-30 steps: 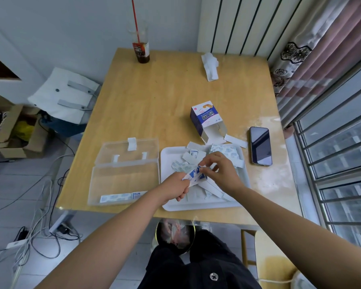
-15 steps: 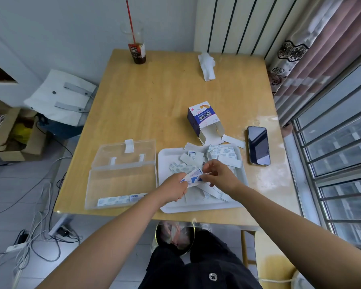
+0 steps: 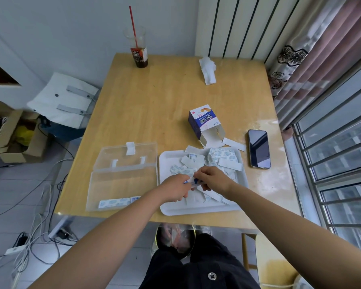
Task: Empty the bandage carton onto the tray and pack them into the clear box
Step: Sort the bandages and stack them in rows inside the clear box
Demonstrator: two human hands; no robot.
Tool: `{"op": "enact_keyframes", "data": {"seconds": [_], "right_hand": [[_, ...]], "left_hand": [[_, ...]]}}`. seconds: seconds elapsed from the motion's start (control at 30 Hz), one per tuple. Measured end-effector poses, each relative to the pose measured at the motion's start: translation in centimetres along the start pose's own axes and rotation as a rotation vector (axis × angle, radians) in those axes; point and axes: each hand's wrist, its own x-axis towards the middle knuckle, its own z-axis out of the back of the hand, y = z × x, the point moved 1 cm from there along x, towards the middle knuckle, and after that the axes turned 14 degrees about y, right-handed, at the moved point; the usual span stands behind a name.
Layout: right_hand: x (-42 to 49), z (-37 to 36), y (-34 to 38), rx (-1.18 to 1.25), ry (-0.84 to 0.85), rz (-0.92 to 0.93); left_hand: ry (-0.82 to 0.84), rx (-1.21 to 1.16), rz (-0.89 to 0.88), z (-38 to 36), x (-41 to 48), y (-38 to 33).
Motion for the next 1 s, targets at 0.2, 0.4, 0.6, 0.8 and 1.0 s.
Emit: {"op": "enact_keyframes", "data": {"seconds": [0.2,0.4,0.6,0.8,1.0], "right_hand": [[0.1,-1.2,0.9,-0.018,-0.117,0.092],[1.0,-2.9,1.7,-0.027,-0.049,0.076],[2.2,-5.1,4.7,-0.359,-0.100,0.150],[5.0,-8.9,6.8,-0.560,0.017,0.149],[7.7,-11.4,8.4,-0.755,0.026,0.081]], "left_hand": [[-0.167,-0.143,-0.017,0.4,0.2,0.7],[-0.274,-0.037,-0.066,1.5,-1.7,1.9],[-0.361,0.040,-0.062,3.8,-4.5,4.8],[-0.410,-0.078,-0.050,5.5,-6.5,9.2],[-0.461,0.015,0.114,6.8,-7.5,13.2]]}}
